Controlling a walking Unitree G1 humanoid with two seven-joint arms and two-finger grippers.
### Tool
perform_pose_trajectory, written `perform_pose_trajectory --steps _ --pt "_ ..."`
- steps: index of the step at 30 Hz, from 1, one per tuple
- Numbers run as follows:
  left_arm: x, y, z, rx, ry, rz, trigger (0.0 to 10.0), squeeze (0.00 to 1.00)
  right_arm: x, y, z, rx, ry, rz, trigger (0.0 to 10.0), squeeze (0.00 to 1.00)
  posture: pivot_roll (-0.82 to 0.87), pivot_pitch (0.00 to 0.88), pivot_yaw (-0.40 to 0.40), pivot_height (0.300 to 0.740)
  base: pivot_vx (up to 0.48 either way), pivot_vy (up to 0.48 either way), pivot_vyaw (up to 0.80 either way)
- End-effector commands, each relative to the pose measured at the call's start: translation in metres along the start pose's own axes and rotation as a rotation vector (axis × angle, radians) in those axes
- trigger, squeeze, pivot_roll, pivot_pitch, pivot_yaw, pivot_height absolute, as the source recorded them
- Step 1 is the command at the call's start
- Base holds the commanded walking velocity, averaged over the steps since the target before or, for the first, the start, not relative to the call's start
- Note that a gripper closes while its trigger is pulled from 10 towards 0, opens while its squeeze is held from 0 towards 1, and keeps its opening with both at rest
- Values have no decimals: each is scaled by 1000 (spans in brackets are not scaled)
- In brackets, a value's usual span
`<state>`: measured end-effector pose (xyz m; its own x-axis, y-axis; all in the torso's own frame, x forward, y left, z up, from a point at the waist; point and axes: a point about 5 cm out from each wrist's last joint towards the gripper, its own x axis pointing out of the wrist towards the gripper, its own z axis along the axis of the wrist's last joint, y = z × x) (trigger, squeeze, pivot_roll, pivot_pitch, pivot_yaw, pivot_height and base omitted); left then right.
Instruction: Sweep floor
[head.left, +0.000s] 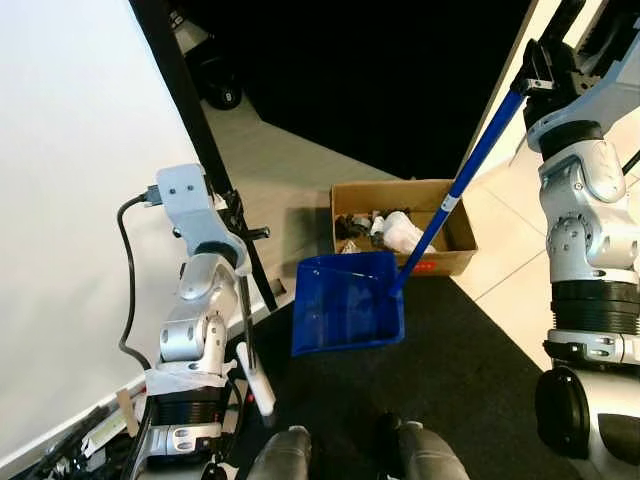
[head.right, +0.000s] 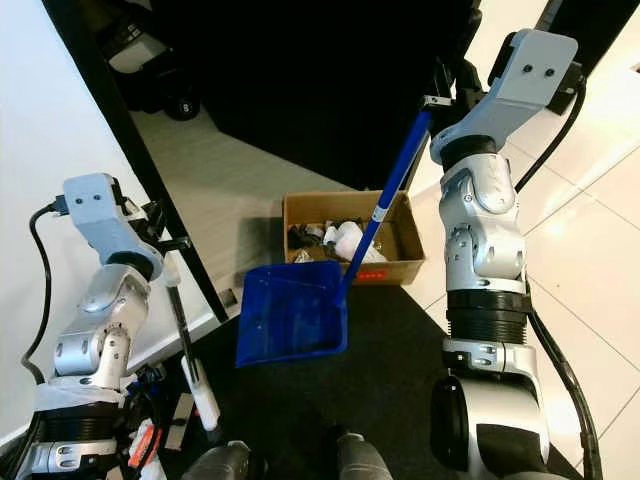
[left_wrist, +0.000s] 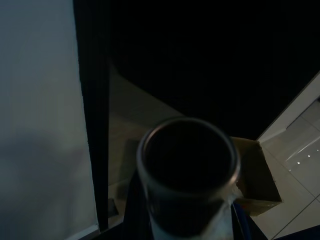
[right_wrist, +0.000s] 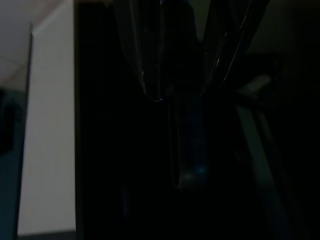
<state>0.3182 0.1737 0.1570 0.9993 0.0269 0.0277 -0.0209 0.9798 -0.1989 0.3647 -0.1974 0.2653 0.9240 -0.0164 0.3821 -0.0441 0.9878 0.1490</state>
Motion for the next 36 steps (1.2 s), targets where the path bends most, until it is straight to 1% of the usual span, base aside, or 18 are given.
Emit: perform_pose_trajectory --steps 1,3,4,6,7,9,10,11,12,14,15,17,18,23,25,26,30,36 --pt "-1 2 -3 14 -3 6 10000 0 -3 2 -6 -17 2 11 10000 0 22 87 24 740 0 0 0" --pt "-3 5 -9 22 5 12 10000 0 -11 4 -27 -7 40 29 10000 0 25 91 24 740 0 0 0" --pt "-3 5 -9 22 5 12 10000 0 -11 4 -27 -7 40 29 10000 0 25 91 24 740 0 0 0" --pt "-6 9 -17 27 13 20 10000 0 -20 8 -44 23 39 46 10000 0 25 91 24 740 0 0 0" --pt "-7 11 -20 27 15 24 10000 0 -24 10 -51 19 36 51 10000 0 32 97 28 740 0 0 0" --pt "-7 11 -20 27 15 24 10000 0 -24 10 -51 19 36 51 10000 0 32 97 28 740 0 0 0" --pt "-8 12 -22 23 16 26 10000 0 -28 12 -59 17 38 53 10000 0 39 101 29 740 0 0 0" --pt "-10 13 -23 19 16 26 10000 0 -32 13 -66 1 44 58 10000 0 44 102 29 740 0 0 0" --pt "-10 13 -23 19 16 26 10000 0 -32 13 -66 1 44 58 10000 0 44 102 29 740 0 0 0" --pt "-11 14 -24 13 14 23 10000 0 -36 15 -76 -20 54 63 10000 0 50 106 31 740 0 0 0" --pt "-12 15 -25 13 13 22 10000 0 -39 15 -82 -56 52 65 10000 0 55 107 32 740 0 0 0" --pt "-14 17 -26 16 21 26 10000 0 -44 15 -95 -84 85 63 10000 0 62 108 33 740 0 0 0" --pt "-14 17 -26 16 21 26 10000 0 -44 15 -95 -84 85 63 10000 0 62 108 33 740 0 0 0" --pt "-17 22 -32 21 24 37 10000 0 -56 22 -122 -159 182 106 10000 0 68 106 31 740 0 0 0" --pt "-17 22 -32 21 24 37 10000 0 -56 22 -122 -159 182 106 10000 0 68 106 31 740 0 0 0" --pt "-18 21 -35 20 29 38 10000 0 -63 22 -132 -179 215 111 10000 0 70 106 29 740 0 0 0" --pt "-20 21 -38 19 35 39 10000 0 -72 18 -142 -189 244 92 10000 0 73 107 29 740 0 0 0" --pt "-20 22 -38 20 37 38 10000 0 -76 15 -147 -200 255 62 10000 0 74 107 31 740 0 0 0"
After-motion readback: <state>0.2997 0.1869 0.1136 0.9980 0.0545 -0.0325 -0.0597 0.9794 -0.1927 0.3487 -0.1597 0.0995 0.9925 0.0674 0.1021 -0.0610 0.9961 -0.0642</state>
